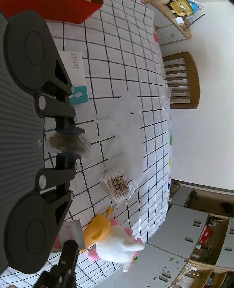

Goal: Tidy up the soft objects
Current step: 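Carry the tea bag and packet with both tools over the tin box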

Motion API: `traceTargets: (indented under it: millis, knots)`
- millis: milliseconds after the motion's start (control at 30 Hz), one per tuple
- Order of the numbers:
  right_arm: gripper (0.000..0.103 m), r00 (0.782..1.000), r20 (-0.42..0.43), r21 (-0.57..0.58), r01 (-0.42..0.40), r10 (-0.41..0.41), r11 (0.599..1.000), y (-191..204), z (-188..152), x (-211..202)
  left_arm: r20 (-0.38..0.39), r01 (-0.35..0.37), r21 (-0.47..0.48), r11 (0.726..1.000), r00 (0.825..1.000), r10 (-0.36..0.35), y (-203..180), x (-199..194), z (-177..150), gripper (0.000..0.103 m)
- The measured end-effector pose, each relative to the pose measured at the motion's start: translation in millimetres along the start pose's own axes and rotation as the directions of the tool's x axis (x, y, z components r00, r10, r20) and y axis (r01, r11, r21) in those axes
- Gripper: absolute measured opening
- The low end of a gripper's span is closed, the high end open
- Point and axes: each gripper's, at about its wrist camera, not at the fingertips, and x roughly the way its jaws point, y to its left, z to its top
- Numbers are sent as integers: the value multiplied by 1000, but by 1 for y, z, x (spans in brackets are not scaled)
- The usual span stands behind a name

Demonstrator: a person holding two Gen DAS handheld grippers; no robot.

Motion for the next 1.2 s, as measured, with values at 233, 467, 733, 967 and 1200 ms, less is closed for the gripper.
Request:
traceTargets:
  millis: [233,467,733,967,1200]
  knots:
    - [1,998,32,12,-59,59,998,11,14,-29,11,14,-19,1000,1000,-14,10,-32,2,18]
    - [1,990,50,-48,-127,129,991,41,28,-48,23,-13,-40,999,1000,14,32,-68,6,18]
    - [1,970,63,-106,-226,233,968,88,47,-57,56,-56,-86,995,997,61,75,-112,4,18]
    - [1,945,36,-168,-316,327,934,138,57,-50,65,-114,-138,984,990,124,120,-145,-6,18]
    - [1,919,-2,-233,-383,394,894,193,58,-38,53,-183,-193,964,979,197,168,-170,-21,18]
